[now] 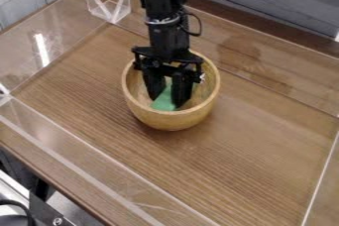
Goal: Remove the green block from inside the brown bowl and put it on the table
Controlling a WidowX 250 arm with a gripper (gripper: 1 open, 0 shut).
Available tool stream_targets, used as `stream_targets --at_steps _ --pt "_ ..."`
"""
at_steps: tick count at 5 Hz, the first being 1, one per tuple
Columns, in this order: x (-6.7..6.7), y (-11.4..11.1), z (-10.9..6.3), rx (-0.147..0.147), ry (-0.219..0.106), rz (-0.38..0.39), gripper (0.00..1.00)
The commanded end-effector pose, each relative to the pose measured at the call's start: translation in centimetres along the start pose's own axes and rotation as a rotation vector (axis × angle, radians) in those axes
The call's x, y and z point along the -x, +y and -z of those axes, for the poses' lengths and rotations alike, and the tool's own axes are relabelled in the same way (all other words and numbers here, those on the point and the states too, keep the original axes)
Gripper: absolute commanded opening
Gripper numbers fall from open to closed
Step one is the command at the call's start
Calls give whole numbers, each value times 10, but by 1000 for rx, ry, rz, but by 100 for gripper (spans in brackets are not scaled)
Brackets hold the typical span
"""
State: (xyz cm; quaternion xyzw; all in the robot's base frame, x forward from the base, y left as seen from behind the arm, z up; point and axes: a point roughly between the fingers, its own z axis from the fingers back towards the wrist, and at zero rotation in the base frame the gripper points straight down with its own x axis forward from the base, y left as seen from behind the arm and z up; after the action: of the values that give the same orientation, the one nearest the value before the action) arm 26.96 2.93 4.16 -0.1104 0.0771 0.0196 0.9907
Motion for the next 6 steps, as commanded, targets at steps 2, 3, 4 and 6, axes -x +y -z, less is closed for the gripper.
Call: stream_targets --at_steps 2,3,4,6 --pt "-9 -8 -29 -8 -92 27 0" --pt "-9 -10 -32 -5 -94 28 0" --pt "-9 -12 -34 -1 -96 30 0" --pt "-8 -16 -42 7 -101 31 0"
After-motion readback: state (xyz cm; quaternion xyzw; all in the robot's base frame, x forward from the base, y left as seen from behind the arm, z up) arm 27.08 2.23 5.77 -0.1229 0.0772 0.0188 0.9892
